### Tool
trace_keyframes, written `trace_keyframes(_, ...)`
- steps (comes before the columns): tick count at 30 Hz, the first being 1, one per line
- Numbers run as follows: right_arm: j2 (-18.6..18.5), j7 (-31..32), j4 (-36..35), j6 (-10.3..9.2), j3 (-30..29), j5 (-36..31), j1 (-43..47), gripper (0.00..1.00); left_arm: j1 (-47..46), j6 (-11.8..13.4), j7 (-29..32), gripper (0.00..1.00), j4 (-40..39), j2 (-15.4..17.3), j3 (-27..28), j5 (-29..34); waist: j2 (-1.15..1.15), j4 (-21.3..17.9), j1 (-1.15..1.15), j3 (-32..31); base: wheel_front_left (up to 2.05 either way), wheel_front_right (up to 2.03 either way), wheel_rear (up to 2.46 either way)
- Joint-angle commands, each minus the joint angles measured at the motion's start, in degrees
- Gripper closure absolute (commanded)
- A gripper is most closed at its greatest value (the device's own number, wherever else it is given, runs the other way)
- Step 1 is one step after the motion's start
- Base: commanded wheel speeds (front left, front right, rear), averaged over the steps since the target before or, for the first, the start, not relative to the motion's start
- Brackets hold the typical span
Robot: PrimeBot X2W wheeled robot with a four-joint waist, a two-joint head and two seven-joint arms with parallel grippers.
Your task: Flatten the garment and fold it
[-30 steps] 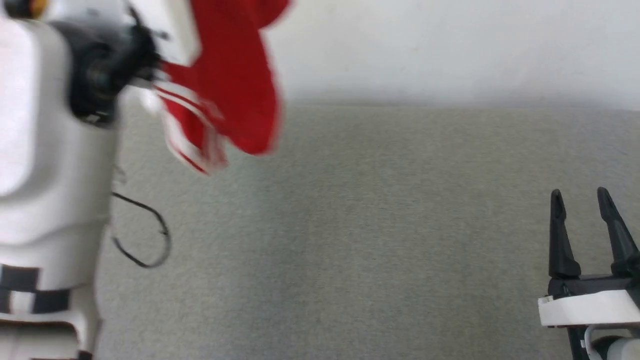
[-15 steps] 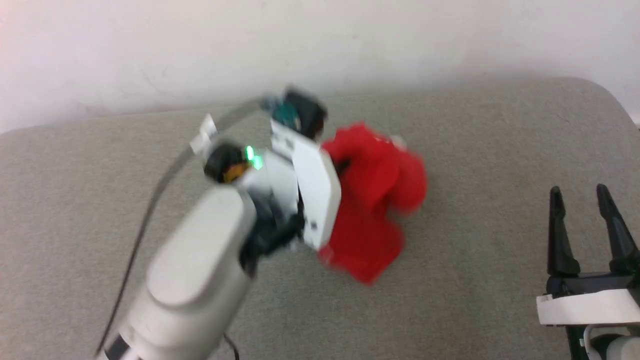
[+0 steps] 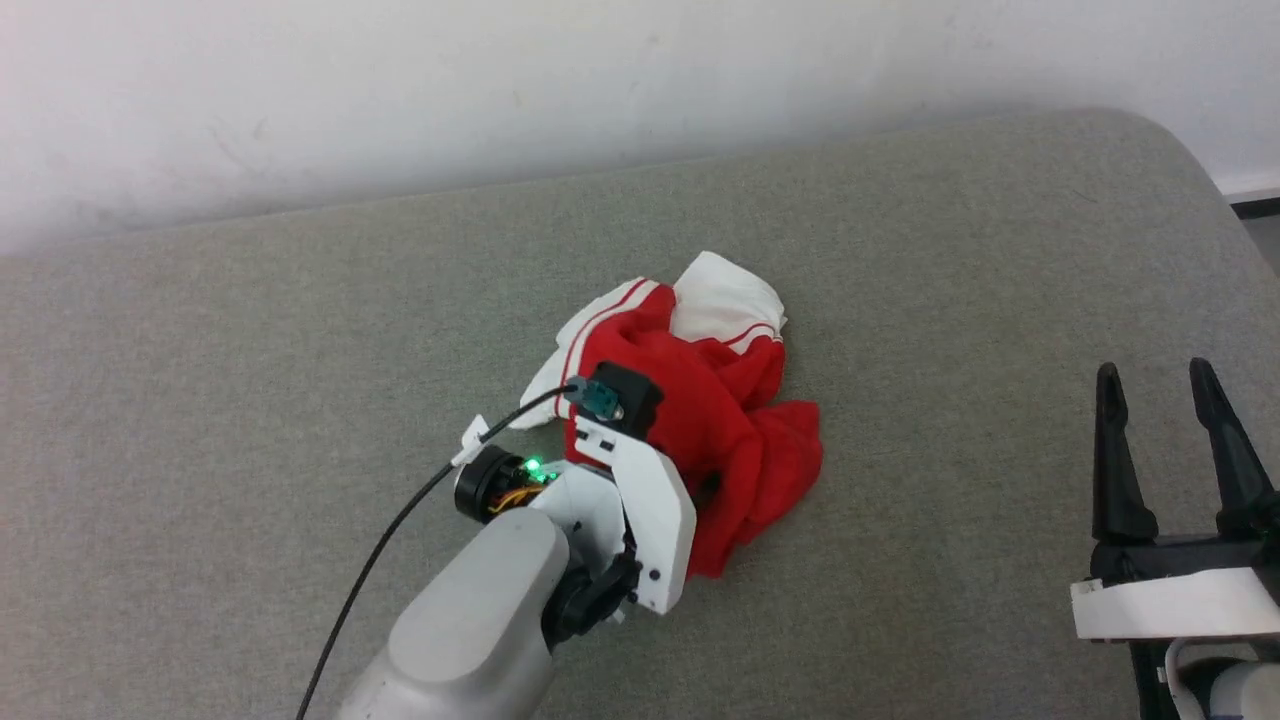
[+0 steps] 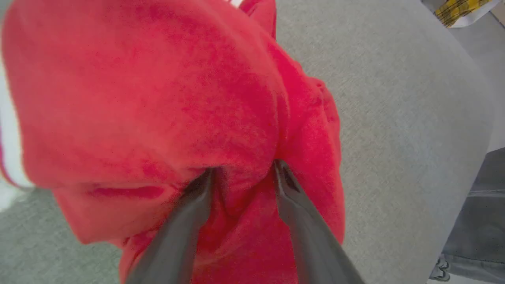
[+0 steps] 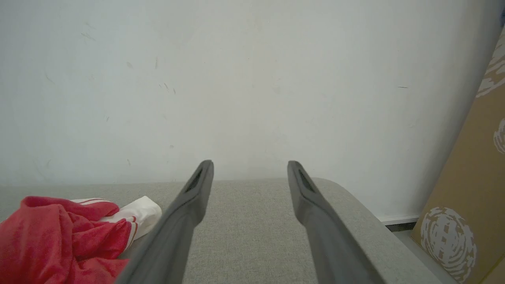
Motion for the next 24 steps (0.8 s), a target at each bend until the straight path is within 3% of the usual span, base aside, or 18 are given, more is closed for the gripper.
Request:
trace_keyframes(1, 0.07, -0.26, 0.07, -0.05, -0.06, -0.22, -0.1, 0.0, -0.64, -0.18, -1.08, 0.0, -0.3, -0.3, 0.79, -0.49, 0.0, 1.1, 0.0, -1.48, 0.0, 0.0, 0.0)
trace_keyframes(6, 0.07, -0.26, 0.38, -0.05, -0.07, -0.52, 1.1, 0.0, -0.93, -0.12, -5.27, 0.0, -6.44, 0.9, 6.2, -4.27, 0.0, 2.65, 0.0, -4.23, 0.0, 0.0, 0.0)
trace_keyframes(10, 0.07, -0.26, 0.4, -0.05, -0.09, -0.75, 2.31, 0.0, 1.61, 1.16, -8.94, 0.0, -15.21, 5.99, 10.89, -4.64, 0.0, 3.56, 0.0, -5.81, 0.0, 0.0, 0.0)
trace_keyframes(15, 0.07, -0.26, 0.23, -0.05, 0.01, -0.87, 3.41, 0.0, 8.59, 6.43, -19.23, 0.0, -25.23, 13.45, 15.85, 1.95, 0.0, 4.22, 0.0, -6.37, 0.0, 0.0, 0.0)
trace_keyframes(21, 0.07, -0.26, 0.34, -0.05, 0.17, -0.7, 3.93, 0.0, 20.29, 9.32, -35.13, 0.0, -31.52, 14.97, 18.03, 6.38, 0.0, 4.8, 0.0, -5.41, 0.0, 0.0, 0.0)
trace_keyframes(24, 0.07, -0.26, 0.49, -0.05, 0.33, -0.55, 4.17, 0.0, 26.08, 11.27, -38.74, 0.0, -32.23, 14.12, 18.9, 8.01, 0.0, 4.71, 0.0, -4.92, 0.0, 0.0, 0.0)
